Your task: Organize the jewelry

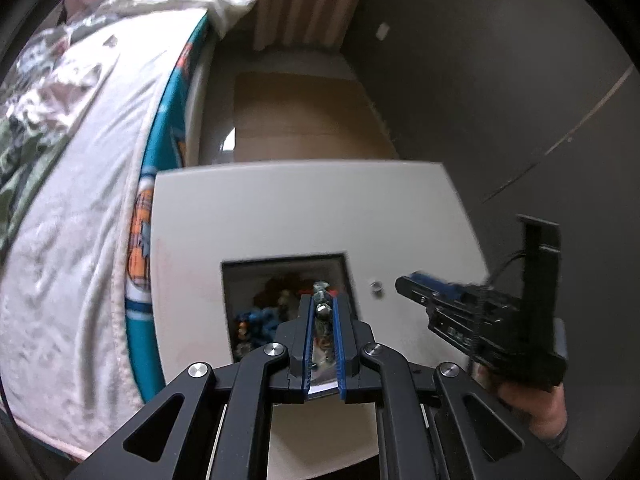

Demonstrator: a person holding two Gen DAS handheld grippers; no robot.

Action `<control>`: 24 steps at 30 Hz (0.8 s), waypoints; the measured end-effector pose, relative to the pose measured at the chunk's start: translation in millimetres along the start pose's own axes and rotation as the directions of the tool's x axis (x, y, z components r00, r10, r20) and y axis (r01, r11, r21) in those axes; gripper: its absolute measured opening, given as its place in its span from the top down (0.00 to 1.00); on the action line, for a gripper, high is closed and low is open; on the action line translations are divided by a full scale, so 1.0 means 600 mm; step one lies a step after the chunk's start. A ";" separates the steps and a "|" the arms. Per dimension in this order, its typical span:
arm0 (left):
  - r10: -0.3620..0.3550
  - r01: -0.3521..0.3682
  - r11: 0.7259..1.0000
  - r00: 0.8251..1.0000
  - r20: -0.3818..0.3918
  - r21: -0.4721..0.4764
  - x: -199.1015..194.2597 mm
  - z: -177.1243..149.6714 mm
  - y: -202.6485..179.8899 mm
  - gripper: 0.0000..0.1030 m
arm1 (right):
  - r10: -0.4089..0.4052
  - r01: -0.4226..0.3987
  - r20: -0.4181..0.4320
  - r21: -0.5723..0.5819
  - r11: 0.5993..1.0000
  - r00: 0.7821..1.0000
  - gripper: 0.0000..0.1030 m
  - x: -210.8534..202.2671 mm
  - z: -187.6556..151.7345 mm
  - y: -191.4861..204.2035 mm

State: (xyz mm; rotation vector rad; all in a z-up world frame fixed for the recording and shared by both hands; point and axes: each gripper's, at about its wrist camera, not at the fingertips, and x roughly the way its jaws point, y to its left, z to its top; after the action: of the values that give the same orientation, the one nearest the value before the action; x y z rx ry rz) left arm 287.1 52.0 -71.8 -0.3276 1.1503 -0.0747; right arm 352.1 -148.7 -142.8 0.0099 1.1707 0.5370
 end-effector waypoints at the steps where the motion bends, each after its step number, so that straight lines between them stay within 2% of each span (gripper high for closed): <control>1: -0.002 0.001 1.000 1.000 -0.023 -0.017 0.007 -0.001 0.008 0.90 | -0.020 0.020 0.004 -0.013 1.000 1.000 0.55 0.003 0.000 0.003; 3: 0.000 -0.002 0.999 0.999 -0.042 -0.041 0.012 -0.004 0.026 0.83 | -0.014 0.014 -0.005 -0.024 1.000 1.000 0.55 0.011 0.000 0.006; 5: 0.003 -0.004 0.999 1.000 -0.021 -0.047 0.003 -0.007 0.037 0.51 | -0.014 0.013 -0.009 -0.045 0.999 1.000 0.55 0.017 0.000 0.010; 7: 0.002 -0.002 0.998 1.000 0.004 -0.060 -0.009 -0.010 0.049 0.43 | -0.025 0.024 -0.005 -0.089 0.996 1.000 0.55 0.020 -0.004 0.019; 13: 0.010 -0.009 0.997 1.000 0.023 -0.071 -0.027 -0.018 0.079 0.43 | -0.067 0.060 -0.023 -0.220 0.974 0.997 0.60 0.046 -0.013 0.046; 20: 0.021 -0.017 0.994 0.999 0.038 -0.110 -0.036 -0.033 0.119 0.43 | -0.127 0.132 0.038 -0.371 0.919 0.991 0.64 0.046 -0.032 0.063; 22: 0.022 -0.017 0.993 0.999 0.039 -0.121 -0.036 -0.037 0.127 0.43 | -0.130 0.136 0.044 -0.384 0.913 0.991 0.66 0.044 -0.032 0.061; 24: 0.020 -0.014 0.991 0.999 0.042 -0.131 -0.037 -0.041 0.133 0.43 | -0.124 0.130 0.040 -0.367 0.921 0.991 0.86 0.039 -0.028 0.051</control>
State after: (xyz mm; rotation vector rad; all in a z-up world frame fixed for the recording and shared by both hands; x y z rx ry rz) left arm 247.2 127.2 -84.6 -0.4336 1.1173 0.0229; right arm 332.1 -116.9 -161.4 -0.3829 1.0316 0.6336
